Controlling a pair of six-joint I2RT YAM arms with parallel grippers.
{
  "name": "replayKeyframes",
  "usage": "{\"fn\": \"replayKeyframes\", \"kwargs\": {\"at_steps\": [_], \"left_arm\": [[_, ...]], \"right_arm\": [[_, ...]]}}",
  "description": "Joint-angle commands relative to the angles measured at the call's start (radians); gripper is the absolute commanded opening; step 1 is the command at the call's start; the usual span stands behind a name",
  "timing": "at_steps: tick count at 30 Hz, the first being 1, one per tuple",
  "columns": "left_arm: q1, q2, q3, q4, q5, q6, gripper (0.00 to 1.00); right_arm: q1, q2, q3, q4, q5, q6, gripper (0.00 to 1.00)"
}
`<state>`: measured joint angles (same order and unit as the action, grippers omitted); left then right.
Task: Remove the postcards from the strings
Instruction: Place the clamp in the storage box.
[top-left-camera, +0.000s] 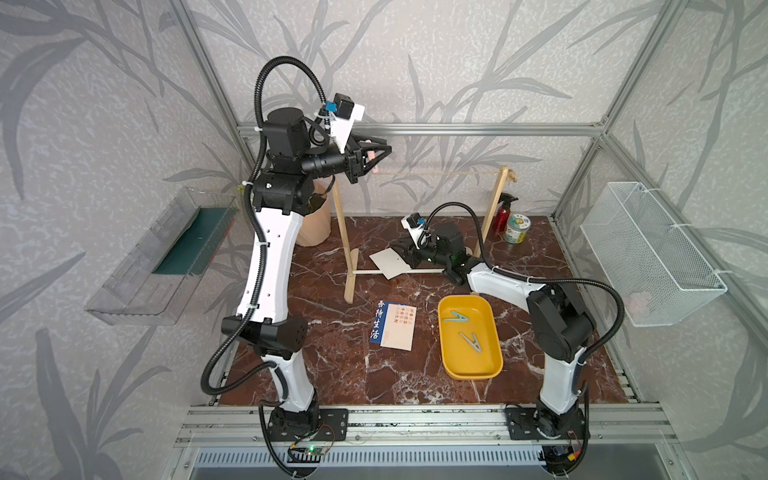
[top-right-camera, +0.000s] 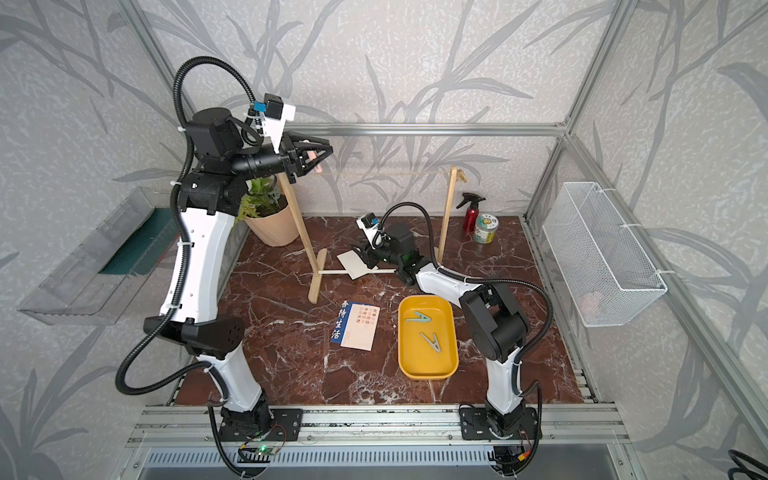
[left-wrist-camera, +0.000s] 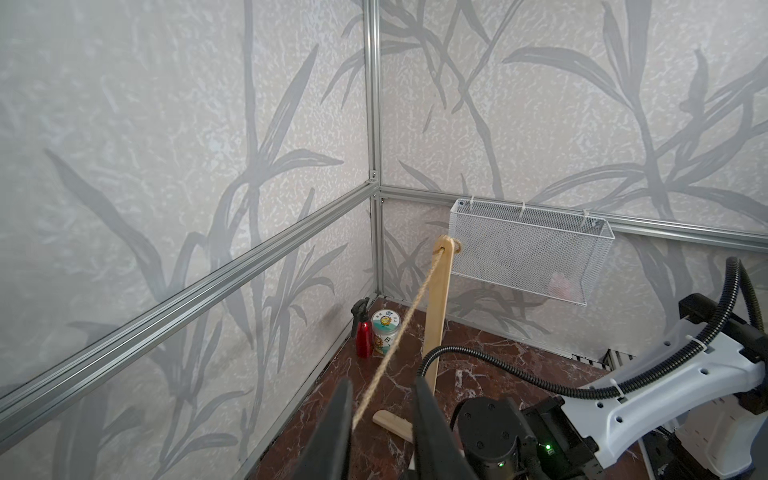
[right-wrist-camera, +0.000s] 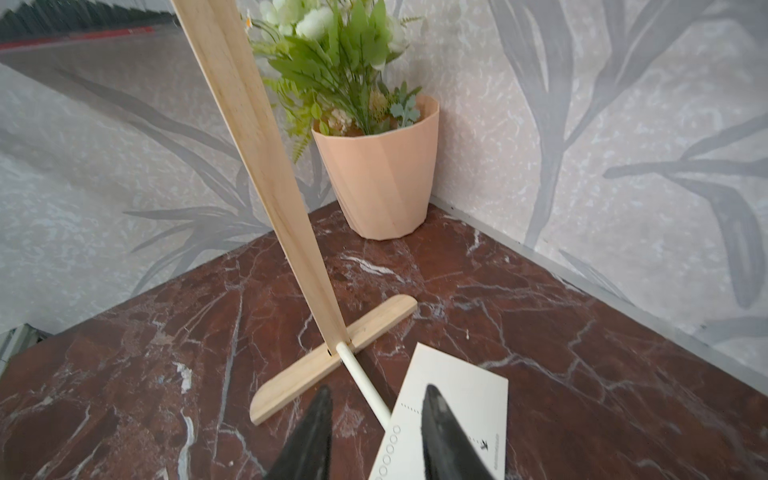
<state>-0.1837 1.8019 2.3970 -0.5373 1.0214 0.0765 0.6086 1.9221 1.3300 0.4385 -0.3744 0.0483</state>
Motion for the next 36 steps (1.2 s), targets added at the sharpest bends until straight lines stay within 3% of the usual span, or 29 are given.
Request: {"fn": "replayKeyframes", "kwargs": {"at_steps": [1,4,6,8,11,14,17,23,24,25,26,27,29,36], "left_arm": [[-0.049,-0.09,-0.12,0.075,-0.047,0.023,0.0],[-0.126,-0.233,-0.439,0.218,-0.149,-0.009,0.0],[-0.201,-0.375,-0.766,0.401,-0.288,-0.025,0.0],[-0.254,-0.459,-1.003,0.562,-0.323,-0.111,0.0],[-0.369,-0.476,-1.232,0.726,-0.399,-0.227,0.0],[-0.564,-0.394,-1.262,0.593,-0.593,-0.165,0.0],[-0.687,-0.258,-1.275,0.615,-0.747,-0.165,0.0],[-0.764,0.051,-1.092,0.549,-0.754,-0.088,0.0],[-0.768,0.087,-1.068,0.537,-0.749,-0.087,0.04],[-0.77,0.107,-1.058,0.536,-0.734,-0.086,0.19],[-0.77,0.122,-1.054,0.537,-0.717,-0.08,0.43],[-0.77,0.123,-1.059,0.539,-0.714,-0.075,0.57],[-0.767,0.097,-1.082,0.538,-0.747,-0.063,0.95],[-0.669,-0.101,-1.174,0.403,-1.09,0.029,0.99]], "right_arm": [[-0.004,-0.113,-0.007,0.009,0.067,-0.014,0.36],[-0.004,-0.225,-0.11,0.026,0.183,0.006,0.39],[-0.003,-0.352,-0.261,0.124,0.246,0.002,0.4],[0.004,-0.491,-0.403,0.178,0.361,0.001,0.41],[0.019,-0.719,-0.601,0.171,0.582,0.014,0.42],[0.024,-0.95,-0.762,0.089,0.747,0.028,0.43],[0.023,-1.157,-0.883,0.008,0.857,0.011,0.43],[0.021,-1.391,-0.992,-0.114,0.904,-0.047,0.46],[0.021,-1.41,-0.997,-0.127,0.898,-0.054,0.47],[0.021,-1.419,-1.001,-0.131,0.888,-0.067,0.48],[0.02,-1.421,-1.006,-0.136,0.875,-0.081,0.49],[0.02,-1.418,-1.006,-0.148,0.865,-0.094,0.5],[0.019,-1.402,-1.015,-0.149,0.847,-0.125,0.52],[0.019,-1.293,-1.092,-0.012,0.72,-0.154,0.6]]}}
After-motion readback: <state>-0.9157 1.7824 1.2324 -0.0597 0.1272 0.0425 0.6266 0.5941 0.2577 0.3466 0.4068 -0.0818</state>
